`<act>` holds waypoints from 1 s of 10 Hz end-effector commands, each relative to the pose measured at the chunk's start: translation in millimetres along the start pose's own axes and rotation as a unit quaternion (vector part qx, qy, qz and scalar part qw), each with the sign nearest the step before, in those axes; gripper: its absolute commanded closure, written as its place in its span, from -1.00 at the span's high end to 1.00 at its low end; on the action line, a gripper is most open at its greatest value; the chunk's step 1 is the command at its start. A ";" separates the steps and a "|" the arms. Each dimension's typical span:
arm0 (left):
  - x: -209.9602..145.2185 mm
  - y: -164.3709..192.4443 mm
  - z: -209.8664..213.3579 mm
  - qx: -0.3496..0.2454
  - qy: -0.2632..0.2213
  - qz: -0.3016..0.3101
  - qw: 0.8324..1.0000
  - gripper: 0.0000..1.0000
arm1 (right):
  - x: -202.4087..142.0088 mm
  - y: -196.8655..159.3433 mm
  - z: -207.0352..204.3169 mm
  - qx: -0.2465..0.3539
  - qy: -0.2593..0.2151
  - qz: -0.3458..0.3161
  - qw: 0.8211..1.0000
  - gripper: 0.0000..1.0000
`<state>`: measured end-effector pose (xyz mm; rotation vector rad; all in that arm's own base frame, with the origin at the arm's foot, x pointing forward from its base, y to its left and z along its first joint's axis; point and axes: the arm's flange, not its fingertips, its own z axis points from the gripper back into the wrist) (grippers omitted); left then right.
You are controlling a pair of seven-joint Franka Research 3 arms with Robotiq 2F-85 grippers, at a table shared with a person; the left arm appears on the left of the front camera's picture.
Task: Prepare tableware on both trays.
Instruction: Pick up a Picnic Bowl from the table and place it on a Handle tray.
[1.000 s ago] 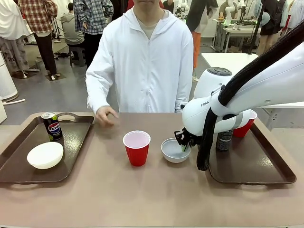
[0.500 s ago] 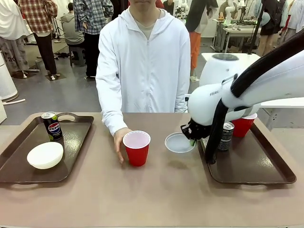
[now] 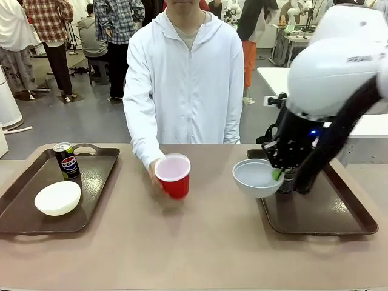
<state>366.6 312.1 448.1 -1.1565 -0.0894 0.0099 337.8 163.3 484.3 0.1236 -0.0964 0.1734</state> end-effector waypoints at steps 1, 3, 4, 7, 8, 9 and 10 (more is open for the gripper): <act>-1.8 -2.7 0.7 0.002 -0.002 0.001 1.000 0.92 | -26.1 -25.2 -5.5 0.018 0.002 -0.005 1.000 -1.00; -1.8 -2.7 0.7 0.002 -0.002 0.001 1.000 0.92 | -40.6 -68.6 -7.9 0.025 -0.005 0.014 1.000 -1.00; -1.8 -2.7 0.7 0.002 -0.002 0.001 1.000 0.92 | -46.3 -98.3 -6.9 0.031 -0.016 0.027 0.999 -1.00; -1.8 -2.7 0.7 0.002 -0.002 0.001 1.000 0.92 | -47.2 -164.5 -2.5 0.030 -0.055 0.021 0.998 -1.00; -1.8 -2.7 0.7 0.002 -0.002 0.001 1.000 0.92 | -44.6 -181.3 -1.8 0.025 -0.064 0.011 0.998 -1.00; -1.8 -2.7 0.7 0.002 -0.002 0.001 1.000 0.92 | -43.2 -194.0 -3.0 0.013 -0.072 0.006 0.997 -1.00; -1.8 -2.7 0.7 0.002 -0.002 0.001 1.000 0.92 | -40.0 -200.3 -4.7 0.004 -0.083 0.001 0.997 -1.00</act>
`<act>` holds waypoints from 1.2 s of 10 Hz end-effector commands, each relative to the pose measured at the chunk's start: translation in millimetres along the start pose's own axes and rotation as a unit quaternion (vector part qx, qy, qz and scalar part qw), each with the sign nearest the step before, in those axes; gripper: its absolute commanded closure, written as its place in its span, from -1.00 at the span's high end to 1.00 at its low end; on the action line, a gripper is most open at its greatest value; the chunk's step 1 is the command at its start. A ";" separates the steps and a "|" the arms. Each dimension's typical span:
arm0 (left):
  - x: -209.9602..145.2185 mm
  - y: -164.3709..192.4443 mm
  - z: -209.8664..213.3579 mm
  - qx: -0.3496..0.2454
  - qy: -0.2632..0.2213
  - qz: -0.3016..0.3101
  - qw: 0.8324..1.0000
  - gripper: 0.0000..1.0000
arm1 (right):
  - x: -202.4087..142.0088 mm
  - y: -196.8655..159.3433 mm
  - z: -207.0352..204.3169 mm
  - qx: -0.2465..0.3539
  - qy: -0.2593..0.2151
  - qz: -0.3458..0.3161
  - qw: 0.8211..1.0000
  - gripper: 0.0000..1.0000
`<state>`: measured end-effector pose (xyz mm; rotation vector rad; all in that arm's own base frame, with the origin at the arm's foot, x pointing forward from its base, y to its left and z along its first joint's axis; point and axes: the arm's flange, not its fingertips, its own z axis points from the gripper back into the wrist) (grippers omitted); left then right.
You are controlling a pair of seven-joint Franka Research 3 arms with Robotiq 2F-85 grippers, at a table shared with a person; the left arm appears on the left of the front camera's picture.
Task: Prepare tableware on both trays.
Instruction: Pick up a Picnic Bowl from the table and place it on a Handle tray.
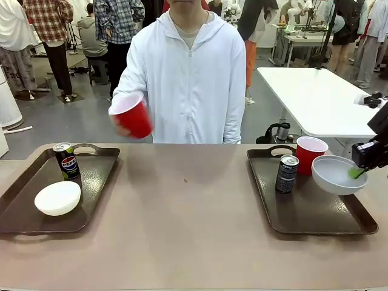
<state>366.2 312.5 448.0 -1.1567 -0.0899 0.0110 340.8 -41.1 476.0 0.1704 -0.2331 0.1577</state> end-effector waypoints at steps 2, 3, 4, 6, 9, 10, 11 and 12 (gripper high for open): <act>-1.4 -2.9 0.3 0.002 -0.002 0.001 1.000 0.92 | -6.3 0.5 -41.6 -0.039 -0.050 -0.024 0.998 -1.00; -1.4 -2.9 0.3 0.002 -0.002 0.001 1.000 0.92 | -6.3 5.0 -57.6 -0.043 -0.060 -0.028 0.997 -1.00; -1.4 -2.9 0.3 0.002 -0.002 0.001 1.000 0.92 | -6.9 8.5 -70.4 -0.046 -0.064 -0.030 0.996 -1.00; -1.4 -2.9 0.3 0.002 -0.002 0.001 1.000 0.92 | -11.6 9.5 -94.2 -0.041 -0.058 -0.043 0.997 -1.00; -1.4 -2.9 0.3 0.002 -0.002 0.001 1.000 0.92 | -16.4 11.6 -102.1 -0.017 -0.032 -0.054 0.998 -1.00; -1.4 -2.9 0.3 0.002 -0.002 0.001 1.000 0.92 | 48.2 -5.9 -79.9 -0.042 -0.039 -0.042 0.997 -1.00; -1.4 -2.9 0.3 0.002 -0.002 0.001 1.000 0.92 | 48.2 -5.9 -79.9 -0.042 -0.039 -0.042 0.997 -1.00; -1.4 -2.9 0.3 0.002 -0.002 0.001 1.000 0.92 | 48.2 -5.9 -79.9 -0.042 -0.039 -0.042 0.997 -1.00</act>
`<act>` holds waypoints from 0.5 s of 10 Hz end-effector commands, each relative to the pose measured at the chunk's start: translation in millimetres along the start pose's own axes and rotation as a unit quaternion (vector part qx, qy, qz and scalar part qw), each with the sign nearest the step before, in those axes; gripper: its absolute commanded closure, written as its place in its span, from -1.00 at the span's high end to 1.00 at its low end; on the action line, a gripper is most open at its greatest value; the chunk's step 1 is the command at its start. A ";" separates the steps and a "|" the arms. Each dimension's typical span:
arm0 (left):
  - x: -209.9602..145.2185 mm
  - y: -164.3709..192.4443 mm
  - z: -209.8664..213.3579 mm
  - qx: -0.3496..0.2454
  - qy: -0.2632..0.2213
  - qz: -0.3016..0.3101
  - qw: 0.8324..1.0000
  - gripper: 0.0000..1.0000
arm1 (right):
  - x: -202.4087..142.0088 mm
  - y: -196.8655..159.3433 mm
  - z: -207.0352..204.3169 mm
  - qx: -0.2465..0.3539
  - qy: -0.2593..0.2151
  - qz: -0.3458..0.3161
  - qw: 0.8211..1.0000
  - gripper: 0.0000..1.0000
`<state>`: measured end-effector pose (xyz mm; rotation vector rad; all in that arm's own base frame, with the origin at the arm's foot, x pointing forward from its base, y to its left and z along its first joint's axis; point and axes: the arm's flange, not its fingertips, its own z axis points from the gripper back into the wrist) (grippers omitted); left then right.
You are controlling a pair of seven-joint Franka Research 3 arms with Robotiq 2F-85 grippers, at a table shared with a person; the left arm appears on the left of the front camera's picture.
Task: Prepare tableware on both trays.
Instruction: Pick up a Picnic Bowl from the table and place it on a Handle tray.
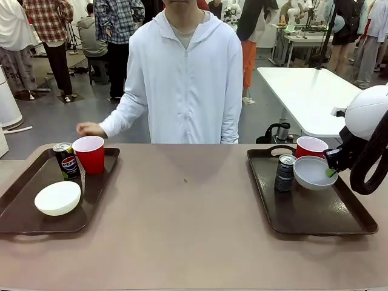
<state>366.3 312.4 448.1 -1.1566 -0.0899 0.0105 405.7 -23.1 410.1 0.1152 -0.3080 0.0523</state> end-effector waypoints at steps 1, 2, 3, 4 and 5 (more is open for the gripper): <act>-1.5 -2.8 0.4 0.002 -0.002 0.001 1.000 0.92 | -0.4 -2.4 0.5 -0.006 0.000 0.004 1.000 -1.00; -1.5 -2.8 0.4 0.002 -0.002 0.001 1.000 0.92 | 0.0 0.0 0.0 0.000 0.000 0.000 1.000 -0.91; -1.5 -2.8 0.4 0.002 -0.002 0.001 1.000 0.92 | -6.3 -0.6 5.1 -0.006 0.005 -0.003 1.000 -0.91; -1.5 -2.8 0.4 0.002 -0.002 0.001 1.000 0.92 | -14.5 -5.2 13.0 -0.014 0.017 0.001 1.000 -0.91; -1.5 -2.8 0.4 0.002 -0.002 0.001 1.000 0.92 | -20.4 -10.6 21.6 -0.025 0.021 0.004 0.999 -0.91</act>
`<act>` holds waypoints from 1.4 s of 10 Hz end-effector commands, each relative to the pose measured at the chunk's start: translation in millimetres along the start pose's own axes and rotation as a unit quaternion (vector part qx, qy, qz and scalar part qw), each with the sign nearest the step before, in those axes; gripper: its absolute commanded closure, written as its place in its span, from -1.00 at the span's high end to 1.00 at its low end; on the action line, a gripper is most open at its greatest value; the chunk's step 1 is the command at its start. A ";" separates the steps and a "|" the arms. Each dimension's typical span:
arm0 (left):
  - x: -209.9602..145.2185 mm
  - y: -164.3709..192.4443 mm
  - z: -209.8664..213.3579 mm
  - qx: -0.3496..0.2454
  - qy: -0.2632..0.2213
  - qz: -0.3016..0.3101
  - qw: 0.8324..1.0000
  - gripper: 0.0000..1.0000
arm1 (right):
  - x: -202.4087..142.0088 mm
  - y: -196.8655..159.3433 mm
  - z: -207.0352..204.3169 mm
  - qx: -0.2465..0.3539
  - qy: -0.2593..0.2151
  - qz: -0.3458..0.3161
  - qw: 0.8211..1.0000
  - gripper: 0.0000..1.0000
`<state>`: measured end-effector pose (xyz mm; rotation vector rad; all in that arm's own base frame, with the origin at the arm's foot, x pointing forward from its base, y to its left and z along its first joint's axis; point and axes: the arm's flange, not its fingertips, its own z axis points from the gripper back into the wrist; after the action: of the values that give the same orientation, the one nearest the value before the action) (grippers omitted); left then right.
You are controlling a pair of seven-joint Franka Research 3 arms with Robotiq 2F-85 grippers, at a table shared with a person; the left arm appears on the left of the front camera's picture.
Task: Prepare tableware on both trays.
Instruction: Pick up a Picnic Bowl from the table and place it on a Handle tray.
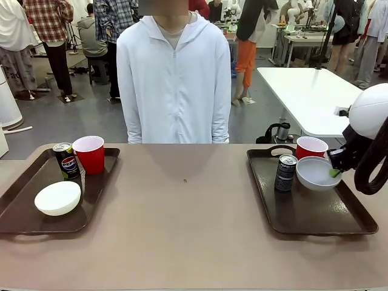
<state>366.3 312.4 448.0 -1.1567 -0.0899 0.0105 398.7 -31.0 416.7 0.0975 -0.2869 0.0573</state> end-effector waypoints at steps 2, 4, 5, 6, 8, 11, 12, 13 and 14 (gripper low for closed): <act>-1.5 -2.8 0.5 0.002 -0.002 0.001 1.000 0.92 | -22.3 -18.2 17.8 -0.032 0.023 -0.013 0.999 -0.91; -1.5 -2.8 0.5 0.002 -0.002 0.001 1.000 0.92 | -17.6 -25.0 -9.2 -0.034 0.045 -0.021 0.998 -0.91; -1.5 -2.8 0.5 0.002 -0.002 0.001 1.000 0.92 | -16.4 -28.2 -27.2 -0.043 0.066 -0.025 0.997 -0.91; -1.5 -2.8 0.5 0.002 -0.002 0.001 1.000 0.92 | -16.5 -30.8 -42.4 -0.046 0.081 -0.027 0.995 -0.91; -1.5 -2.8 0.5 0.002 -0.002 0.001 1.000 0.92 | -13.6 -32.7 -59.5 -0.043 0.088 -0.025 0.995 -0.91; -1.5 -2.8 0.5 0.002 -0.002 0.001 1.000 0.92 | -14.7 -33.2 -61.2 -0.029 0.086 -0.019 0.996 0.29; -1.5 -2.8 0.5 0.002 -0.002 0.001 1.000 0.92 | -14.9 -33.9 -57.6 -0.030 0.084 -0.019 0.996 1.00; -1.5 -2.8 0.5 0.002 -0.002 0.001 1.000 0.92 | -14.5 -33.6 -53.7 -0.030 0.083 -0.020 0.996 0.37; -1.5 -2.8 0.5 0.002 -0.002 0.001 1.000 0.92 | -13.5 -31.8 -47.0 -0.025 0.081 -0.016 0.996 1.00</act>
<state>366.4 312.3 448.0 -1.1567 -0.0898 0.0103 401.6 -60.1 357.7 0.0429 -0.1177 0.0142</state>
